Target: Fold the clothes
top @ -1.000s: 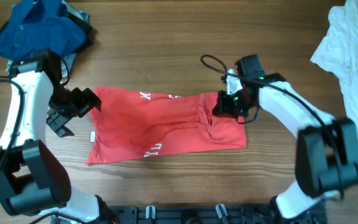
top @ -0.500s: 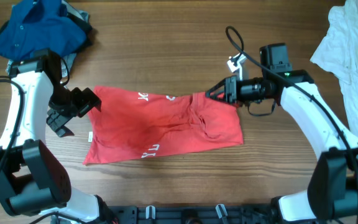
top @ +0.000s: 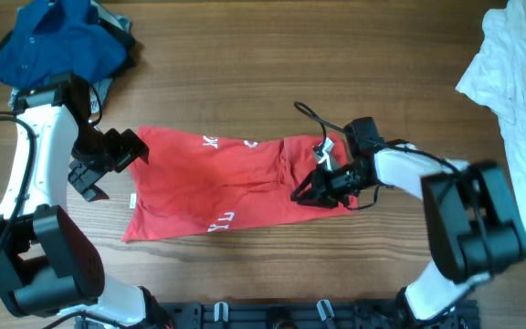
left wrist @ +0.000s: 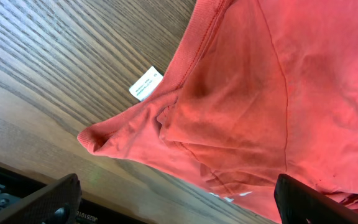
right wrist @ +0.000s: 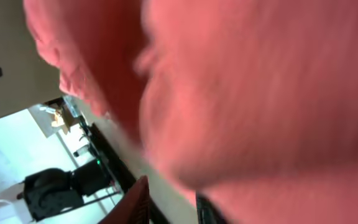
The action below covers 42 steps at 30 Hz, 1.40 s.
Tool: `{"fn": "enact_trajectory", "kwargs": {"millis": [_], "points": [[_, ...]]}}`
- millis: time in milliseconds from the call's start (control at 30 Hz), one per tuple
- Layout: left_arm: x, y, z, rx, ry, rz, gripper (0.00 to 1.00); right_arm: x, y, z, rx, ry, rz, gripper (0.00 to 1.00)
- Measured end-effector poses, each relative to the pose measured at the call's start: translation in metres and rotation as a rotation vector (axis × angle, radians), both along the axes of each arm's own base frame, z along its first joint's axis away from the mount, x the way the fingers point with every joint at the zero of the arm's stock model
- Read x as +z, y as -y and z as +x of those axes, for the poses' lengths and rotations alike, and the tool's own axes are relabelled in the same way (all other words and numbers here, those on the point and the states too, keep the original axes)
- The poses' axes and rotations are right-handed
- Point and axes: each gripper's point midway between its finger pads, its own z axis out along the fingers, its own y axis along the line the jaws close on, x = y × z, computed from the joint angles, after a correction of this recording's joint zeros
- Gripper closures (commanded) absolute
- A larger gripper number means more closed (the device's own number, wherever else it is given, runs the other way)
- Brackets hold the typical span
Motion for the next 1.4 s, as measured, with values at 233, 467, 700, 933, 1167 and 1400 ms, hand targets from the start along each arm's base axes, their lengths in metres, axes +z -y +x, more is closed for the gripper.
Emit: {"fn": "enact_trajectory", "kwargs": {"millis": [233,467,700,933,1167,1400], "points": [[0.0,0.0,0.0,0.0,0.0,0.0,0.0,0.15,0.057,0.042,-0.203,0.466,-0.164,0.0],[0.0,0.0,0.0,0.0,0.0,0.0,0.0,0.068,0.167,0.057,-0.366,0.233,-0.447,0.03],[0.0,0.0,0.001,0.0,0.005,0.001,0.0,0.001,0.14,0.059,-0.191,0.134,-0.29,0.06],[0.0,-0.001,0.003,0.0,0.012,0.003,0.0,0.002,0.083,0.059,-0.077,0.2,-0.144,0.62],[0.0,-0.001,0.003,0.0,0.012,0.003,0.0,-0.023,0.062,0.039,-0.096,0.059,-0.203,0.96],[0.0,-0.001,0.003,0.0,0.012,0.003,0.0,-0.017,0.142,0.038,-0.229,-0.095,-0.502,0.96]]}}
